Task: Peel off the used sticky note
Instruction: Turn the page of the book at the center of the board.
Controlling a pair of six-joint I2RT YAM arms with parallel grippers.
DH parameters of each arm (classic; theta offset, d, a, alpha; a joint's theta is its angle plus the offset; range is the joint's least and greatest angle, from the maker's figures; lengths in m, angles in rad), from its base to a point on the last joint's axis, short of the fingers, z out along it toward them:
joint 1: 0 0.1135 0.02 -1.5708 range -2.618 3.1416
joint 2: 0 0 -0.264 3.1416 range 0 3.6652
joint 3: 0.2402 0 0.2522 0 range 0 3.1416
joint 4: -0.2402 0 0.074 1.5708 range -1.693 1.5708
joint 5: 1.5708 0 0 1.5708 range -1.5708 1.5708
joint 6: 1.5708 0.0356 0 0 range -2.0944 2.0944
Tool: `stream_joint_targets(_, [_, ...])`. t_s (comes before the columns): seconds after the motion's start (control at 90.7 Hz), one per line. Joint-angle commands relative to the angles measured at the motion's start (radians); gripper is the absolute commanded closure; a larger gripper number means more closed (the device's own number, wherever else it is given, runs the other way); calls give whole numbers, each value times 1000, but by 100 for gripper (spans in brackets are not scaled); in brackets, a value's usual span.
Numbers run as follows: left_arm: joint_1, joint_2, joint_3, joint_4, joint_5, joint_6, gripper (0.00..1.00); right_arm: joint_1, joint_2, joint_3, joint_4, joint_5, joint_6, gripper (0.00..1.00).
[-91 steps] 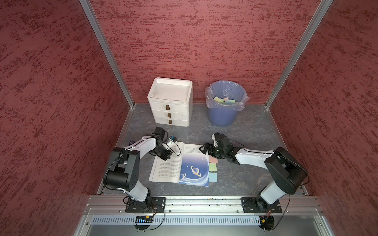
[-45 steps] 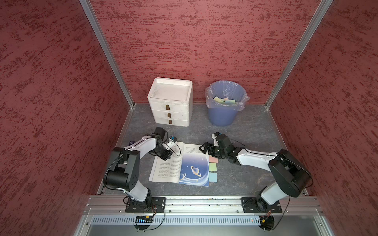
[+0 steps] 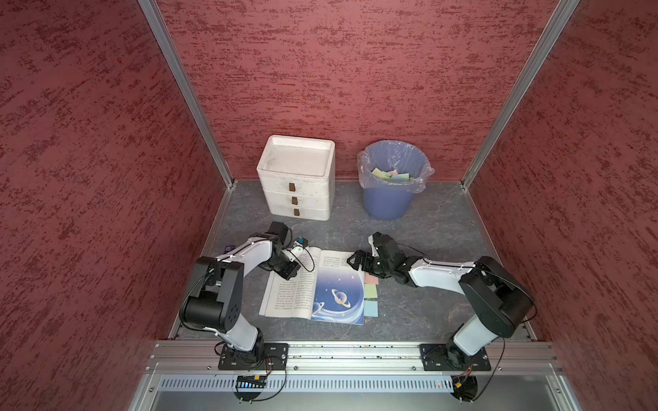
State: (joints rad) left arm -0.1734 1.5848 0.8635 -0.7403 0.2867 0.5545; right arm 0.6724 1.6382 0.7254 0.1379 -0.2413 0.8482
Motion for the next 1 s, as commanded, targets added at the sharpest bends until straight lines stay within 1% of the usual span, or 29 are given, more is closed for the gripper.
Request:
stream_joint_targets(0.0, [-5, -9, -12, -7, 14, 13, 100, 2, -23, 0, 38, -17, -5, 4])
stream_joint_targets(0.187, [-6, 0, -11, -7, 18, 13, 100, 20, -88, -4, 7, -4, -17, 4])
stream_joint_targets(0.275, [-5, 0, -10, -4, 21, 13, 100, 29, -96, 2, -5, -2, -19, 4])
stream_joint_targets(0.441, [-5, -4, -10, -7, 28, 13, 100, 39, -65, 18, 3, -12, -15, 4])
stream_joint_targets(0.65, [-4, -16, -15, -9, 31, 18, 100, 51, -5, 28, 74, -54, 14, 4])
stream_joint_targets(0.782, [4, -19, -3, -28, 63, 20, 100, 104, 6, 72, 73, -84, 10, 5])
stream_joint_targets(0.992, [55, -27, 31, -73, 146, 37, 100, 215, -58, 142, 17, -30, -14, 3])
